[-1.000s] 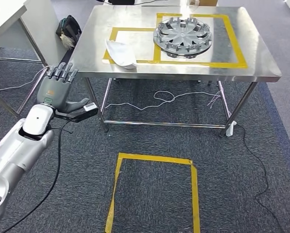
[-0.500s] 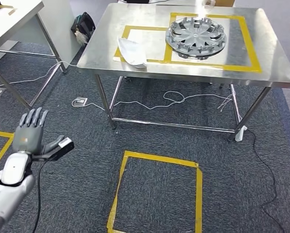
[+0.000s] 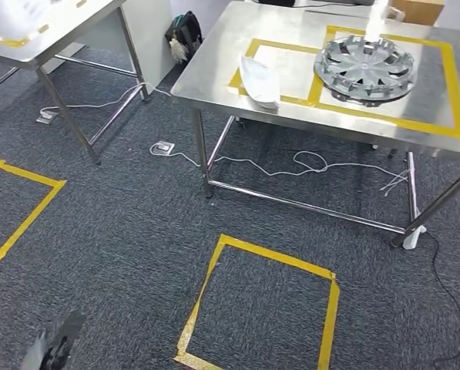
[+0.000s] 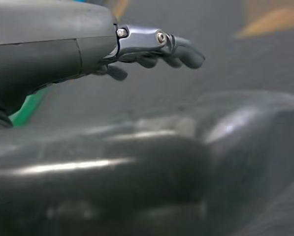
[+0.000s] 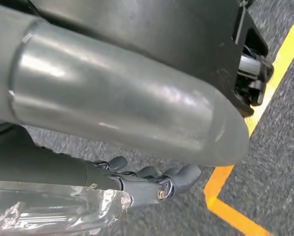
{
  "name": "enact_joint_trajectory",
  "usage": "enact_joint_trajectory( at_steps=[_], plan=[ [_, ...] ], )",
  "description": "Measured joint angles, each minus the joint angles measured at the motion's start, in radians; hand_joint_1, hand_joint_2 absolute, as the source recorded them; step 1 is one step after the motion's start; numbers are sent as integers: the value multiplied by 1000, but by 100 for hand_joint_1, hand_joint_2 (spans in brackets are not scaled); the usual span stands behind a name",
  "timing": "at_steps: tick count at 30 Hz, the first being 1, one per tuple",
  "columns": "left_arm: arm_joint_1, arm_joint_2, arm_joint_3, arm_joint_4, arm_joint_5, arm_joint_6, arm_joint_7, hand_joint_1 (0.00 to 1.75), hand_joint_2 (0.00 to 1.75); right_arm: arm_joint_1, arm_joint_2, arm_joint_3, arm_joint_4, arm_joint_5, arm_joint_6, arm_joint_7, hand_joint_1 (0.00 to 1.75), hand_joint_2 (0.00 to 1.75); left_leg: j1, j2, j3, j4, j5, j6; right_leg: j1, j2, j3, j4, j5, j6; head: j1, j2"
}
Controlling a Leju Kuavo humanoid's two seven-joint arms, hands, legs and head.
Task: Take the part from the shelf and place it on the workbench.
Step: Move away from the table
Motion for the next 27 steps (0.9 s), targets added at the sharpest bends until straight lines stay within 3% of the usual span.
enact_joint_trajectory(
  at_steps=[1,3,4,6,7,8,9,10,11,13,14,16,17,19,21,23,24,25,26,27],
  plan=[
    [7,-33,57,33,50,2,29,0,0,-1,0,-2,0,-2,-4,2,0,0,0,-14,-1,-1,3,7,-1,-9,5,-4,-1,7,0,0],
    [16,-87,149,81,96,15,59,0,0,-2,0,-4,0,-4,-6,4,0,0,3,-40,-2,-4,8,21,-6,19,3,13,-20,21,2,0],
    [16,-109,181,97,101,22,64,0,0,-1,0,-6,0,-4,-7,4,0,0,6,-54,-3,-6,11,27,-7,48,-13,51,-46,27,4,0],
    [10,-143,229,124,105,29,71,0,0,0,0,-9,1,-5,-7,4,0,0,5,-82,-7,-5,15,36,-8,98,-72,187,-118,30,9,0],
    [7,-156,249,136,109,30,74,0,0,0,0,-10,1,-6,-8,4,0,0,3,-97,-8,-5,16,38,-7,106,-103,254,-143,30,10,0],
    [6,-166,267,146,114,30,77,0,0,0,0,-11,1,-8,-8,4,0,0,2,-111,-9,-5,17,39,-7,109,-121,291,-150,29,10,0],
    [6,-177,283,154,119,33,80,0,0,0,0,-12,1,-11,-9,2,0,0,1,-126,-9,-5,18,39,-7,110,-120,285,-136,27,10,0],
    [6,-186,298,160,126,41,81,0,0,0,0,-14,1,-15,-10,0,0,0,1,-141,-8,-4,19,38,-7,115,-98,239,-105,25,10,0],
    [5,-195,315,163,137,57,75,0,0,0,0,-17,1,-21,-12,-3,0,0,2,-155,-8,-4,20,37,-9,133,-62,164,-66,23,10,0],
    [1,-209,350,165,171,103,40,0,0,0,0,-27,1,-33,-17,-9,0,0,1,-181,-11,-1,23,30,-15,181,2,32,-22,17,10,0],
    [-1,-214,370,165,188,119,20,0,0,0,0,-31,1,-38,-19,-11,0,0,1,-191,-14,-1,24,25,-16,196,17,0,-16,14,9,0],
    [-2,-219,401,166,205,132,-5,0,0,-2,0,-38,1,-43,-21,-14,0,0,5,-212,-21,-3,30,13,-12,185,25,-9,-16,4,9,0],
    [-2,-221,413,166,208,135,-16,0,0,-3,0,-41,1,-46,-22,-14,0,0,7,-208,-23,-1,30,8,-12,172,28,-11,-13,-3,9,0],
    [-3,-218,431,167,203,154,-76,0,0,-2,0,-50,1,-58,-27,-16,0,0,6,-159,-47,44,-1,-2,-14,144,30,-15,-6,-16,5,0],
    [-12,-205,441,167,177,172,-169,0,0,3,-4,-64,1,-76,-31,-17,0,0,6,-99,-104,166,-70,-11,-15,111,29,-17,-5,-22,1,0],
    [-22,-184,440,169,128,166,-218,0,0,6,-12,-79,1,-85,-30,-17,0,0,8,-82,-156,279,-114,-19,-14,75,28,-17,-6,-23,1,0],
    [-24,-174,436,170,97,158,-220,0,0,5,-17,-84,1,-86,-29,-17,0,0,10,-80,-157,289,-108,-21,-14,60,28,-17,-7,-22,0,0],
    [-25,-164,430,171,68,150,-215,0,0,5,-20,-88,1,-85,-27,-17,0,0,10,-77,-137,257,-85,-21,-15,46,28,-17,-8,-21,0,0],
    [-26,-158,423,173,47,143,-210,0,0,4,-22,-91,1,-84,-25,-17,0,0,11,-64,-99,192,-53,-21,-15,33,30,-17,-9,-18,0,0],
    [-27,-154,417,174,34,139,-207,0,0,3,-24,-93,1,-84,-24,-17,0,0,9,-33,-56,117,-26,-21,-13,22,32,-16,-12,-14,-1,0]
  ],
)
